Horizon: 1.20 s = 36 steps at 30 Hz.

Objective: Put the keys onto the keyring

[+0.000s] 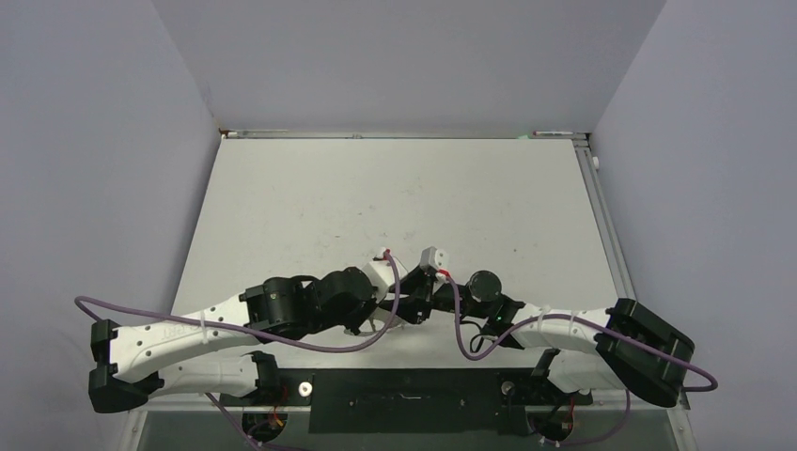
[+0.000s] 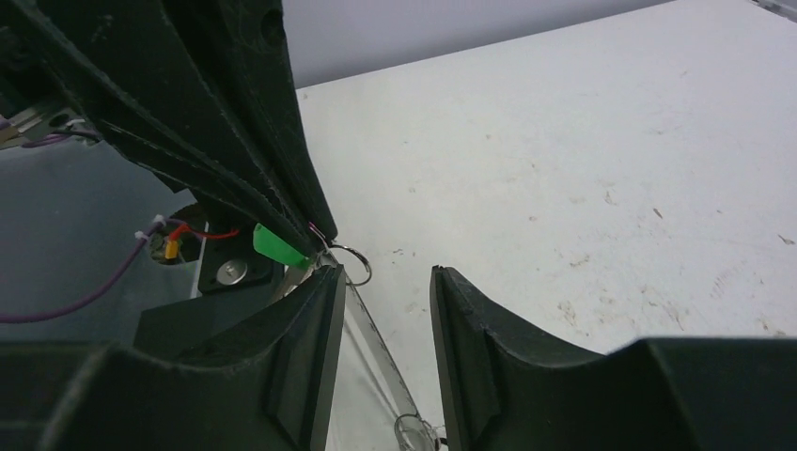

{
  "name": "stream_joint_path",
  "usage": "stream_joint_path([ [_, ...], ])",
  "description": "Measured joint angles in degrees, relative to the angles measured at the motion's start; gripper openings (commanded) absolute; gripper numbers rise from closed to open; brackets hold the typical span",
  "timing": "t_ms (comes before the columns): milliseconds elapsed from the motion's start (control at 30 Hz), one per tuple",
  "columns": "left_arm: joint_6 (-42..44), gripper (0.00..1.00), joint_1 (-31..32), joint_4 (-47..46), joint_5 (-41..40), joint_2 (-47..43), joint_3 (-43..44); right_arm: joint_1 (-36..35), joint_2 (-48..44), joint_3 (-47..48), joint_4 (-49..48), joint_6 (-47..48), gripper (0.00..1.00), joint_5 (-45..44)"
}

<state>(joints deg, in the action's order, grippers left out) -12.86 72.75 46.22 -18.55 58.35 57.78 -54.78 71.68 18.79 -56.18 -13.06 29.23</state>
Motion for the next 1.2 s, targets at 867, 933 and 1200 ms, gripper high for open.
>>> stream_joint_path([
  [867, -1.1, 0.00, -1.2, -1.1, 5.1, -4.2, 0.7, 0.0, -13.6, 0.1, 14.5, 0.9, 0.34, -0.7],
  [933, -0.2, 0.00, -1.2, -2.0, 5.9, -5.7, 0.7, 0.0, -12.5, 0.1, 14.4, 0.8, 0.33, 0.8],
  [1200, 3.0, 0.00, -1.2, -3.5, 8.8, -7.4, 0.7, 0.0, -10.9, 0.2, 12.2, -0.6, 0.30, 7.2],
])
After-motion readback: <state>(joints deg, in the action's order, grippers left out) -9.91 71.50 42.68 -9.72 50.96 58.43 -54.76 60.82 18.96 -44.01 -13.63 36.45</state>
